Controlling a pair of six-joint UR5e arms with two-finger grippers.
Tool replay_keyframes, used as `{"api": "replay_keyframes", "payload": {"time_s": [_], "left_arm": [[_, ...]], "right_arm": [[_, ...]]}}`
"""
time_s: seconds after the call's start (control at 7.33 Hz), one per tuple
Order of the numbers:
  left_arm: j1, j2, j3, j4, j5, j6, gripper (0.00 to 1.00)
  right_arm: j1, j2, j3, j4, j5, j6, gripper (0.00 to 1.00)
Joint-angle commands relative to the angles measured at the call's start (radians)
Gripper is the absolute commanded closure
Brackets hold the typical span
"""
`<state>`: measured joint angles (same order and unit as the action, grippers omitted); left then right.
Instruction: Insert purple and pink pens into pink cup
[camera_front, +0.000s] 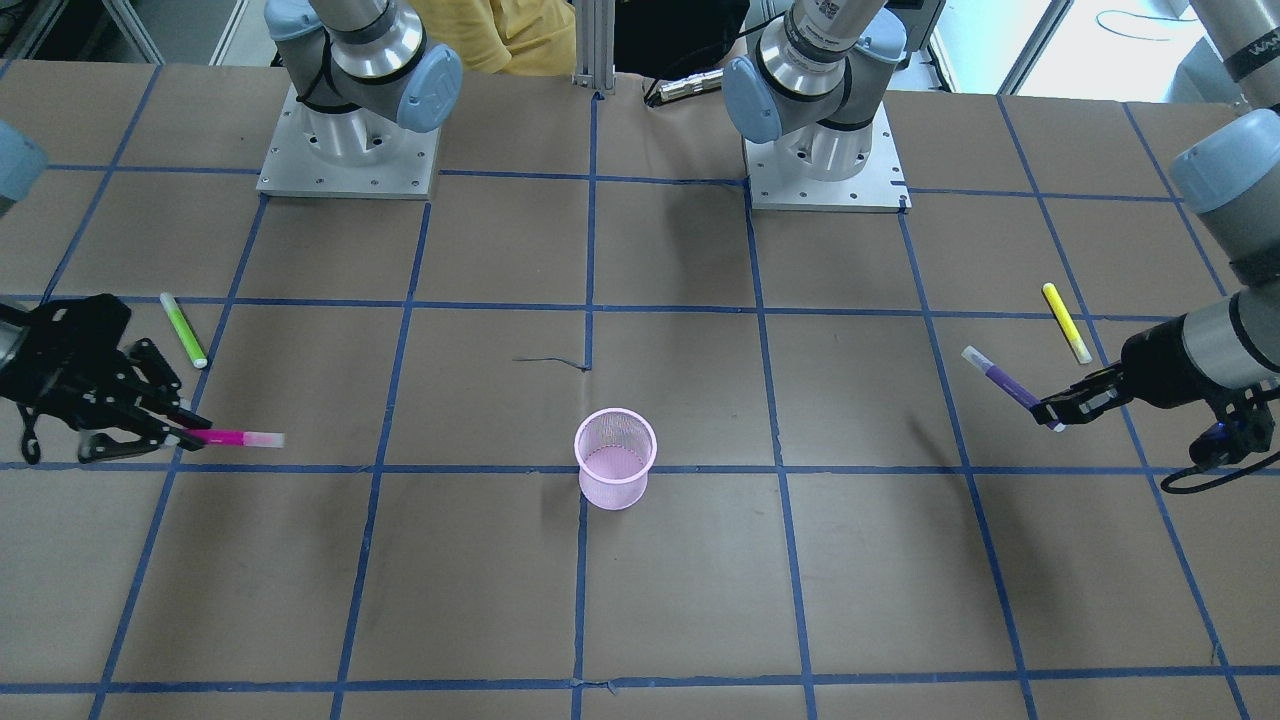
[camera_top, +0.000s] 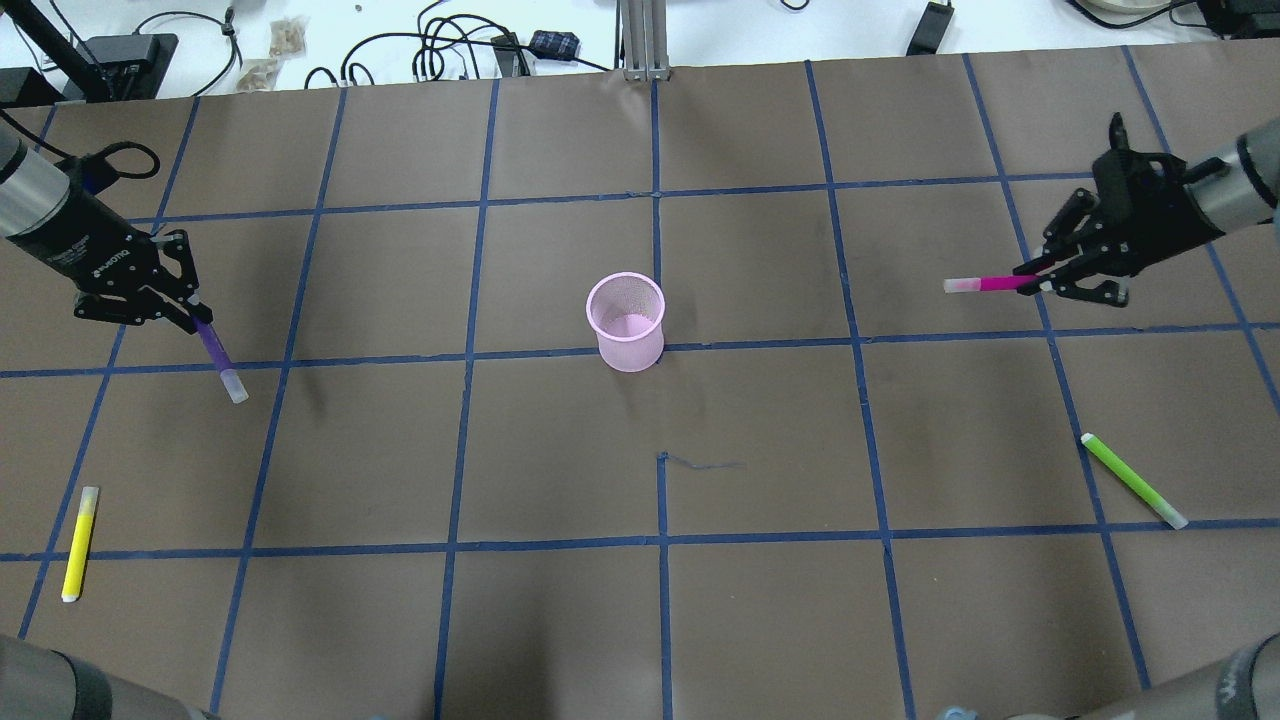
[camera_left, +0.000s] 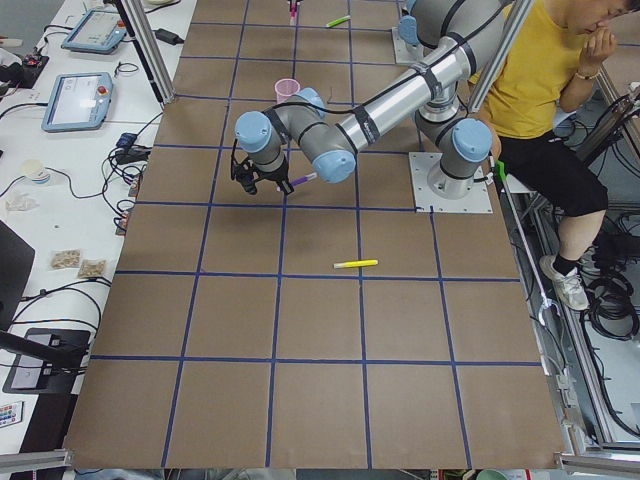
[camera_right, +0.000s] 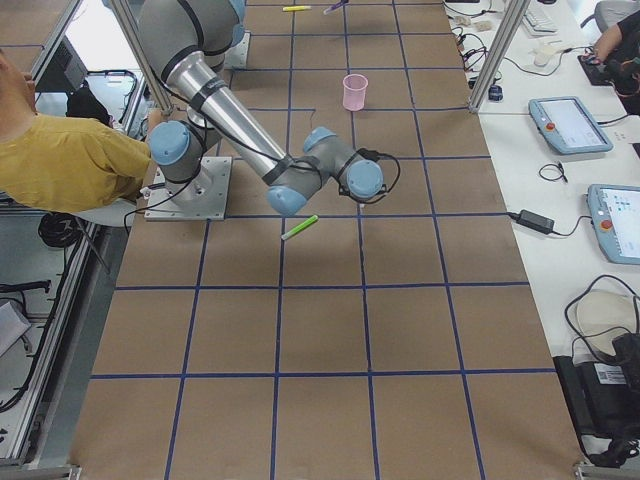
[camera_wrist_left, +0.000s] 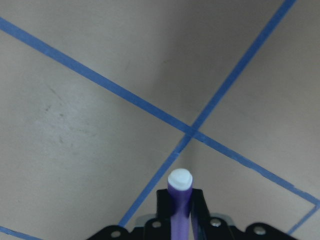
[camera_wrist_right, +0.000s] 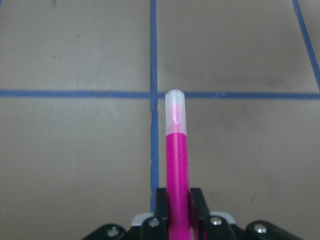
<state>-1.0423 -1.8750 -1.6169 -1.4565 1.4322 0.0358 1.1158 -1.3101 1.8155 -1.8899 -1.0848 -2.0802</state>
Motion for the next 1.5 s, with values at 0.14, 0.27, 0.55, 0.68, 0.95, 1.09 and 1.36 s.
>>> {"api": "replay_keyframes", "payload": {"time_s": [0.14, 0.27, 0.55, 0.68, 0.95, 1.09, 1.36], "left_arm": [[-0.03, 0.053, 0.002, 0.004, 0.005, 0.013, 1.0], [-0.039, 0.065, 0.002, 0.005, 0.004, 0.013, 1.0], [-0.041, 0.073, 0.002, 0.007, -0.006, 0.013, 1.0], [-0.042, 0.074, 0.002, 0.008, -0.007, 0.015, 1.0], [-0.042, 0.079, 0.0, 0.008, -0.009, 0.016, 1.0], [-0.042, 0.08, 0.0, 0.008, -0.009, 0.016, 1.0], [-0.042, 0.08, 0.0, 0.008, -0.009, 0.022, 1.0]], "right_arm": [[0.334, -0.048, -0.011, -0.14, 0.003, 0.458, 0.87], [0.405, -0.043, -0.022, -0.177, 0.002, 0.576, 0.87], [0.513, -0.018, -0.071, -0.218, -0.038, 0.727, 0.87], [0.591, -0.008, -0.105, -0.244, -0.184, 0.788, 0.89], [0.729, 0.044, -0.197, -0.261, -0.425, 0.903, 0.9], [0.806, 0.07, -0.226, -0.256, -0.549, 0.984, 0.91], [0.848, 0.106, -0.231, -0.242, -0.641, 1.088, 0.91]]}}
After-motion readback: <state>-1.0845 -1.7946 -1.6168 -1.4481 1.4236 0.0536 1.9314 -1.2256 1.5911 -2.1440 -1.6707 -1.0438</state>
